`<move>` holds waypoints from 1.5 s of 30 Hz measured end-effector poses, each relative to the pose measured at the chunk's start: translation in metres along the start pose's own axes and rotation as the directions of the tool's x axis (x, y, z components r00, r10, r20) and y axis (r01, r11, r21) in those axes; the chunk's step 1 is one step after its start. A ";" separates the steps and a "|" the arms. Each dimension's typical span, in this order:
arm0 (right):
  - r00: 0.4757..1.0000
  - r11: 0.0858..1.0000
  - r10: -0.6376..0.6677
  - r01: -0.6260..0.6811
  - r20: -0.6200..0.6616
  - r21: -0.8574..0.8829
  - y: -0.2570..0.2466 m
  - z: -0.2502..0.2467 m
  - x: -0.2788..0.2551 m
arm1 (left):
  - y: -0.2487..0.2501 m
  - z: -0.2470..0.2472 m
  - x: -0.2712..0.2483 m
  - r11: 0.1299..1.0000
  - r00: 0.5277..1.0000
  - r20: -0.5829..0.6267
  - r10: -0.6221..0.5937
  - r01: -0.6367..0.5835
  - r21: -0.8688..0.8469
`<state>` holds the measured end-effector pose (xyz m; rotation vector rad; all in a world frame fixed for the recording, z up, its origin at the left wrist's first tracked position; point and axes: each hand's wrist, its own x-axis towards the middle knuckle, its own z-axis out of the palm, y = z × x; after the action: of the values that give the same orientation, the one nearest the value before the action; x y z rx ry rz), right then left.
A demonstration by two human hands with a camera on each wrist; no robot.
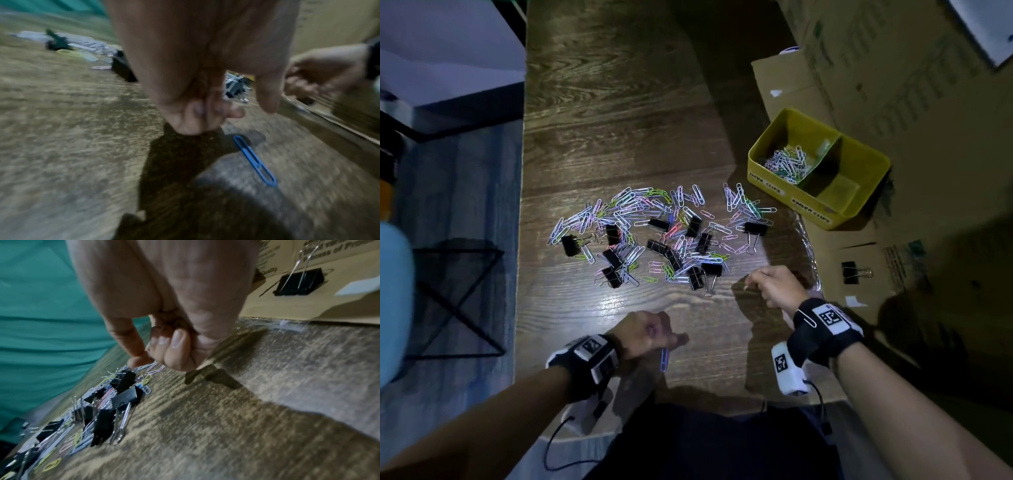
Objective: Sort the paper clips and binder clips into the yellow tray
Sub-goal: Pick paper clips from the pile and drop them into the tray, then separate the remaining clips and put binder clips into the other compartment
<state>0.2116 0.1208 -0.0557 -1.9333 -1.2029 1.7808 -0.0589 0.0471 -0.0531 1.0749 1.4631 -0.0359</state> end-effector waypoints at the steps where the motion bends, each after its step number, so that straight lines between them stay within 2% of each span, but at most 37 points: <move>1: 1.000 1.000 0.000 0.000 0.001 -0.012 0.000 0.002 0.000 | -0.002 0.005 0.000 0.996 0.999 0.031 -0.030 0.027 0.081; 2: 1.000 1.000 0.002 -0.002 0.000 -0.018 0.000 0.004 0.000 | -0.001 0.010 -0.001 0.952 0.999 0.029 -0.031 0.021 0.304; 3: 1.000 1.000 0.004 -0.004 -0.003 -0.016 0.000 0.006 0.000 | 0.002 0.014 -0.005 0.854 0.999 0.003 -0.045 0.037 0.519; 4: 1.000 1.000 0.007 -0.007 -0.006 -0.012 0.001 0.008 0.000 | 0.005 0.016 -0.007 0.773 0.998 -0.045 -0.032 0.053 0.632; 6: 1.000 1.000 0.005 -0.005 0.001 -0.010 0.000 0.010 -0.001 | 0.009 0.021 -0.010 0.717 0.998 -0.052 -0.036 0.062 0.695; 10: 1.000 0.999 -0.016 0.015 0.013 0.039 -0.007 0.008 -0.004 | 0.039 0.026 -0.022 0.753 0.999 -0.033 0.015 0.011 0.658; 13: 0.999 0.987 -0.039 0.040 -0.008 0.155 -0.025 -0.005 -0.006 | 0.070 0.014 -0.012 0.867 0.992 -0.005 0.130 -0.111 0.486; 15: 0.997 0.974 -0.069 0.075 -0.037 0.212 -0.043 -0.021 -0.005 | 0.096 0.003 0.012 0.979 0.993 0.001 0.114 -0.113 0.169; 16: 0.995 0.972 -0.088 0.095 -0.043 0.215 -0.054 -0.031 -0.003 | 0.112 -0.003 0.026 0.996 0.996 -0.010 0.094 -0.094 -0.010; 18: 0.990 0.971 -0.124 0.136 -0.071 0.198 -0.076 -0.051 0.002 | 0.152 -0.013 0.054 0.954 0.995 -0.052 0.081 -0.092 -0.284; 19: 0.984 0.967 -0.140 0.159 -0.110 0.197 -0.087 -0.060 0.006 | 0.177 -0.017 0.066 0.925 0.993 -0.070 0.091 -0.111 -0.362; 21: 0.956 0.944 -0.166 0.225 -0.240 0.242 -0.108 -0.077 0.016 | 0.227 -0.021 0.086 0.879 0.988 -0.100 0.115 -0.148 -0.453; 24: 0.886 0.849 -0.205 0.373 -0.416 0.375 -0.137 -0.100 0.039 | 0.294 -0.021 0.107 0.840 0.974 -0.163 0.159 -0.220 -0.497; 26: 0.856 0.838 -0.218 0.410 -0.468 0.359 -0.152 -0.111 0.055 | 0.318 -0.021 0.121 0.846 0.955 -0.240 0.174 -0.270 -0.459; 27: 0.860 0.856 -0.221 0.397 -0.459 0.331 -0.156 -0.116 0.065 | 0.325 -0.022 0.129 0.860 0.952 -0.259 0.163 -0.265 -0.436; 30: 0.927 0.951 -0.192 0.257 -0.323 0.172 -0.156 -0.121 0.084 | 0.334 -0.025 0.154 0.903 0.950 -0.280 0.137 -0.236 -0.360; 32: 0.954 0.971 -0.148 0.190 -0.262 0.143 -0.151 -0.121 0.089 | 0.337 -0.026 0.153 0.936 0.959 -0.243 0.144 -0.211 -0.282; 34: 0.963 0.972 -0.145 0.181 -0.225 0.150 -0.150 -0.120 0.087 | 0.332 -0.029 0.153 0.948 0.960 -0.223 0.168 -0.219 -0.232; 36: 0.957 0.971 -0.199 0.222 -0.210 0.092 -0.148 -0.120 0.083 | 0.323 -0.036 0.148 0.914 0.950 -0.208 0.231 -0.285 -0.287; 39: 0.905 0.933 -0.359 0.354 -0.227 -0.064 -0.143 -0.117 0.072 | 0.302 -0.051 0.129 0.868 0.909 -0.252 0.332 -0.399 -0.295; 41: 0.856 0.893 -0.446 0.447 -0.262 -0.060 -0.135 -0.108 0.063 | 0.275 -0.061 0.114 0.881 0.896 -0.263 0.359 -0.418 -0.221; 43: 0.793 0.827 -0.551 0.561 -0.260 -0.040 -0.122 -0.094 0.052 | 0.238 -0.066 0.099 0.915 0.886 -0.235 0.399 -0.401 0.042; 44: 0.758 0.789 -0.607 0.610 -0.237 -0.072 -0.113 -0.086 0.046 | 0.218 -0.066 0.093 0.901 0.884 -0.212 0.418 -0.372 0.224; 45: 0.738 0.762 -0.647 0.633 -0.193 -0.133 -0.102 -0.080 0.042 | 0.201 -0.063 0.086 0.851 0.882 -0.174 0.437 -0.343 0.398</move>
<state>0.2405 0.2413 0.0008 -1.4218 -1.5927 1.1328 0.0318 0.2470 0.0053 1.7223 1.4698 0.1424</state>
